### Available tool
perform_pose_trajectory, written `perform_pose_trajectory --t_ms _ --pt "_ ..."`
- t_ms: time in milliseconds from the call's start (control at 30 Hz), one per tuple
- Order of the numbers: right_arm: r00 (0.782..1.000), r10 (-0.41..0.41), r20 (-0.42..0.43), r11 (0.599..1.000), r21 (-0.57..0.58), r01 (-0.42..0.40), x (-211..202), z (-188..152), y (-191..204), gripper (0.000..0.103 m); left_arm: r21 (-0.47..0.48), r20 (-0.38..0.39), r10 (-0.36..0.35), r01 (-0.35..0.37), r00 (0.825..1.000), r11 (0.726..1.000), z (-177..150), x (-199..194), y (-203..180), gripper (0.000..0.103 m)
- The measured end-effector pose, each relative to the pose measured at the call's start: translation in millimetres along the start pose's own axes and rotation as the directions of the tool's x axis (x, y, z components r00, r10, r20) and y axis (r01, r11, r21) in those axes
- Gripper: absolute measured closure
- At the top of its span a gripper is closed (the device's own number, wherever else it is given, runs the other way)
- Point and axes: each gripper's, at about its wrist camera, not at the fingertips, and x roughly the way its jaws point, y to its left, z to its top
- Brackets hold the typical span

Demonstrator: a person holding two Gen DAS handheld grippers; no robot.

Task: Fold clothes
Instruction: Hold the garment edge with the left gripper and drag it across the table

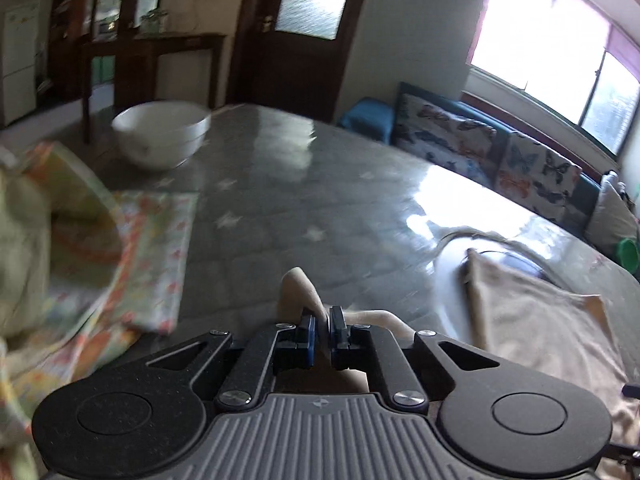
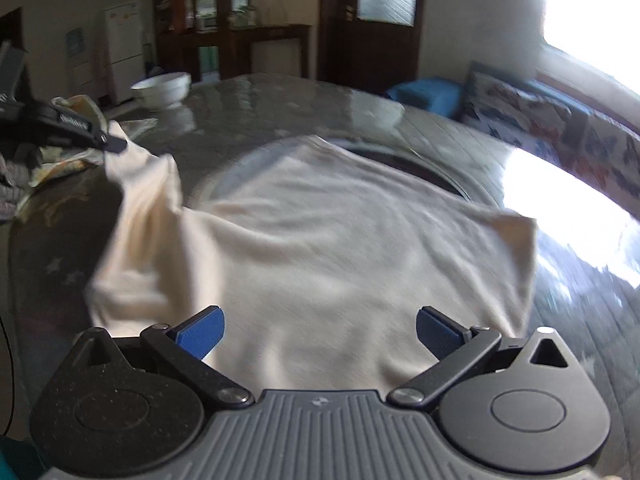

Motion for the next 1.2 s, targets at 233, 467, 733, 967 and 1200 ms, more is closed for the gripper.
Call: perform_pose_trajectory --t_ms 233,467,733,967,1200 --pt "0.989 0.147 0.000 0.981 -0.124 -0.146 3 21 56 0.000 -0.038 -0.009 0.021 -0.021 1.000 0.999 -13 -8 25 0.095" --pt "0.958 0.285 -0.041 0.934 -0.213 -0.287 5 22 110 0.000 -0.026 0.005 0.057 -0.057 0.998 0.998 -11 -8 26 0.050" --pt "0.943 0.324 -0.082 0.919 -0.207 -0.334 13 20 132 0.000 0.014 -0.003 0.100 -0.100 0.995 0.995 -10 13 21 0.074" --pt "0.931 0.343 -0.122 0.913 -0.191 -0.361 13 9 138 0.000 0.005 0.018 0.130 -0.130 0.991 0.992 -15 4 33 0.095" --pt "0.900 0.411 -0.146 0.874 -0.218 -0.435 4 1 146 0.000 0.001 0.062 0.226 -0.226 0.972 0.974 -34 -24 44 0.097"
